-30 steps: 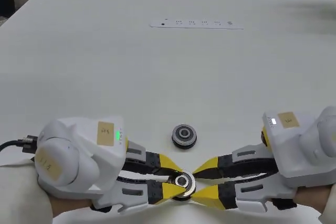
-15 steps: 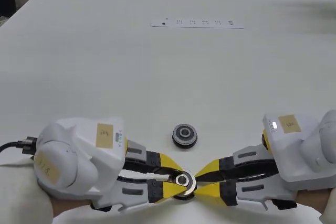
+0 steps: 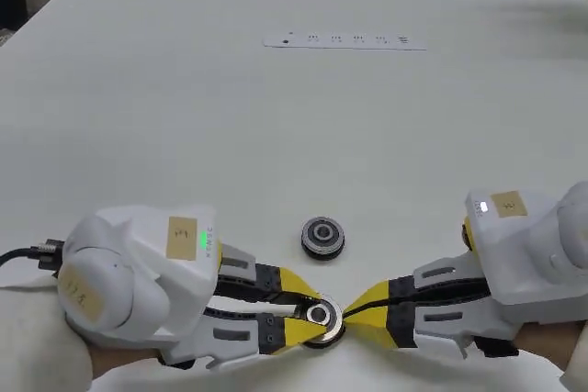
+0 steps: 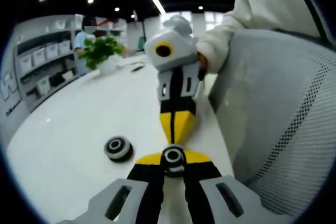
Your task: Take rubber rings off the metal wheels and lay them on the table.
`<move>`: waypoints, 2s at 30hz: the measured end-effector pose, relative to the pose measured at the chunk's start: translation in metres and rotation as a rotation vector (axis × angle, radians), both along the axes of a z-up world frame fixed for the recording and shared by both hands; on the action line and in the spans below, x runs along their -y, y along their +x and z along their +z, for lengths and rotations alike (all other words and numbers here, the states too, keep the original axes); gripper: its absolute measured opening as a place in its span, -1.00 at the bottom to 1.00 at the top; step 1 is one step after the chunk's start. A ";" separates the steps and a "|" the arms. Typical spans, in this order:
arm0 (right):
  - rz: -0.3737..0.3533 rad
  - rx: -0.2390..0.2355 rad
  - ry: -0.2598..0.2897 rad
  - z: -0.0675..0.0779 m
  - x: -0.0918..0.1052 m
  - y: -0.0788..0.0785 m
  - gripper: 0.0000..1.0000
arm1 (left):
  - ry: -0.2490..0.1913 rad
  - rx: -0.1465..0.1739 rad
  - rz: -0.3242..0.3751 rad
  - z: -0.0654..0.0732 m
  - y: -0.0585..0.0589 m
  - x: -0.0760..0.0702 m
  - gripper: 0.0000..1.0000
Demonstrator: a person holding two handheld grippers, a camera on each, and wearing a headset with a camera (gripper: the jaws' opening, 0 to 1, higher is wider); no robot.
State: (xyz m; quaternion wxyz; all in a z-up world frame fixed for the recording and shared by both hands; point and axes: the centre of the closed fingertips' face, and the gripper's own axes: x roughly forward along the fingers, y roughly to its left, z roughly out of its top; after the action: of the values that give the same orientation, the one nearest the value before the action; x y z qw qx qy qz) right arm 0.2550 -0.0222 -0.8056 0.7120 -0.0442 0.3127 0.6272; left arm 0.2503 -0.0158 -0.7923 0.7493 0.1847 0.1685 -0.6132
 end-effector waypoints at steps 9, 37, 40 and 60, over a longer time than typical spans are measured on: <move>-0.102 -0.157 0.073 0.005 0.003 0.004 -1.00 | -0.003 0.002 0.003 0.000 0.000 0.001 -0.72; -0.130 -0.232 0.128 0.017 -0.004 -0.002 -1.00 | -0.005 0.015 -0.001 0.000 0.000 0.001 -0.73; -0.123 -0.228 0.130 0.018 -0.006 -0.003 -1.00 | -0.004 0.016 -0.001 0.000 0.000 0.001 -0.73; -0.118 -0.246 0.151 0.023 -0.008 -0.003 -1.00 | 0.000 0.019 0.001 0.000 0.001 0.002 -0.73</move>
State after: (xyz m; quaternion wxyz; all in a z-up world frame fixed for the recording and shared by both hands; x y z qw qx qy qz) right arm 0.2515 -0.0143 -0.7826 0.7052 0.1055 0.3516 0.6065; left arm 0.2511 -0.0173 -0.7925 0.7512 0.1906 0.1613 -0.6110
